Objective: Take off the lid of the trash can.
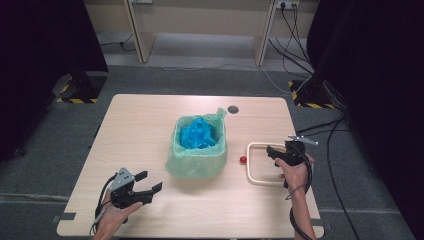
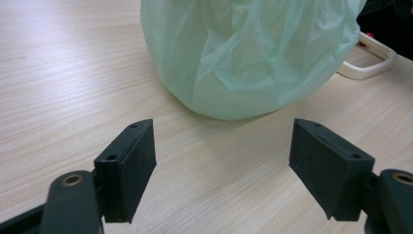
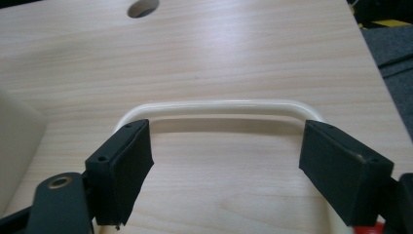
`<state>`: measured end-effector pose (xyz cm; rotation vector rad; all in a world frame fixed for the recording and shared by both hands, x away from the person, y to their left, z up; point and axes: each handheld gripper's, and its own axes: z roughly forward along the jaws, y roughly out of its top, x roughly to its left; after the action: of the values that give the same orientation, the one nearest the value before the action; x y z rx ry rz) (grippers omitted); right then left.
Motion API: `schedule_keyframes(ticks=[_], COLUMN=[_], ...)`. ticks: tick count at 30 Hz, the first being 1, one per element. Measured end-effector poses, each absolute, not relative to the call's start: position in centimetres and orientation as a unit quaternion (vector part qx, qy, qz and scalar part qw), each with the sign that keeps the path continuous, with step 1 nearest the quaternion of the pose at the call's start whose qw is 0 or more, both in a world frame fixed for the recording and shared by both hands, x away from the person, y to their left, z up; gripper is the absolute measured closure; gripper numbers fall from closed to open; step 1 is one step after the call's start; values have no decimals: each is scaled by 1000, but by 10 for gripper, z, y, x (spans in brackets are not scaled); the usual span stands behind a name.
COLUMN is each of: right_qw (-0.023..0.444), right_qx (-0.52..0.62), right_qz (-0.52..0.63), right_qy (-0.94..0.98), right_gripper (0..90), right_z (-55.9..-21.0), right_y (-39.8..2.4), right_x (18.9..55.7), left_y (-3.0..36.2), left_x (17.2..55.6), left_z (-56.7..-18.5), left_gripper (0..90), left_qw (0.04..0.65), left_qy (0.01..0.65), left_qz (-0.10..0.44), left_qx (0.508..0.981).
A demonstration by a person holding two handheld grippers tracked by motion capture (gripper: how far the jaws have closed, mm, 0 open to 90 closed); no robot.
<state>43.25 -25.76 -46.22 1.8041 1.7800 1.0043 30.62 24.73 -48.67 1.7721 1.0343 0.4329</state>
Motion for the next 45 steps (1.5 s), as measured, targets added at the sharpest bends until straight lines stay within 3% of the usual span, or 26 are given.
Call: schedule_keyframes(ticks=[11, 45], right_qw=[205, 189], right_qx=[617, 560], right_qz=[388, 414], right_qy=[653, 692], right_gripper=[167, 165], right_z=[-456, -441], right_y=[-236, -190], right_x=[421, 413], left_y=[248, 247], left_x=[307, 308], left_z=[-490, -492], left_gripper=[185, 164], left_qw=[495, 496], left_qy=[431, 435], left_qz=[184, 170], left_qx=[732, 732])
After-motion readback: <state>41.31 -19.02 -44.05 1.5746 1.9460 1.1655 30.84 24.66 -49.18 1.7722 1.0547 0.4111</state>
